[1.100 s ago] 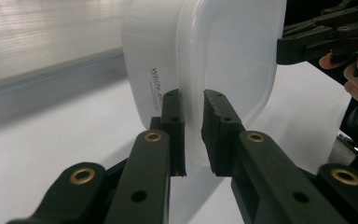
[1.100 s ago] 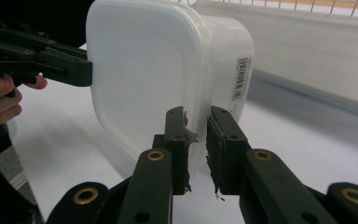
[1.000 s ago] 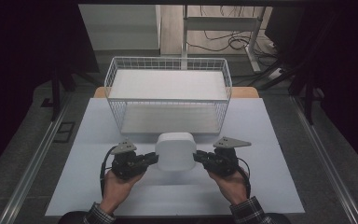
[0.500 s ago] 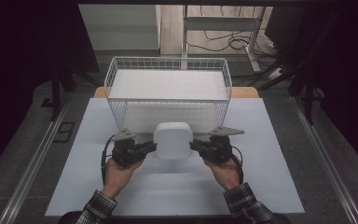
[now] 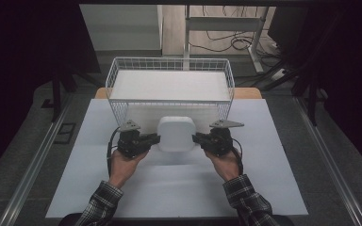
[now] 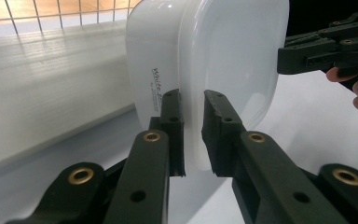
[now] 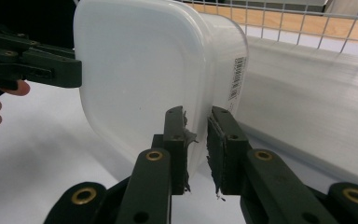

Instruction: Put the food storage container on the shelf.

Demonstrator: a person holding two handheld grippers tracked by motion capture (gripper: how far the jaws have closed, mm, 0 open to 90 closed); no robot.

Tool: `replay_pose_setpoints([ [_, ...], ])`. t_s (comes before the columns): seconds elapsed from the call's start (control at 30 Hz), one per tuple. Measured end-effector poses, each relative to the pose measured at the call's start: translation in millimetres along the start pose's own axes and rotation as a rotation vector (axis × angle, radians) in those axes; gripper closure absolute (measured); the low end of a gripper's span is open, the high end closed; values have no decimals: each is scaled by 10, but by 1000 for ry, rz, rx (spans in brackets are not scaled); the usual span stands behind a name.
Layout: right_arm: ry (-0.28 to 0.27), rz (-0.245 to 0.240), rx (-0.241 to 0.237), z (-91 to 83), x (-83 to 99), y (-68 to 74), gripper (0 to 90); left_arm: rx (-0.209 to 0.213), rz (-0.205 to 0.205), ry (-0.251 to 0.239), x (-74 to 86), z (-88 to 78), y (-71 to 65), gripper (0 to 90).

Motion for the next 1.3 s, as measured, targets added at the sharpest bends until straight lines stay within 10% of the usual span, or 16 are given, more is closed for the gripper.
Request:
replay_pose_setpoints([
  [1.3, 55, 22, 43, 464, -27, -278, 731, -18, -88, 27, -49, 380, 406, 762],
])
Point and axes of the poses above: each handheld gripper's, and its own axes: z roughly forward along the jaws, x roughly out of its underside, y roughly to its left, the point moved 5 cm from there along z, roughly forward along the jaws, and after that the axes turned 6 degrees about -z, right-handed, at the moved point
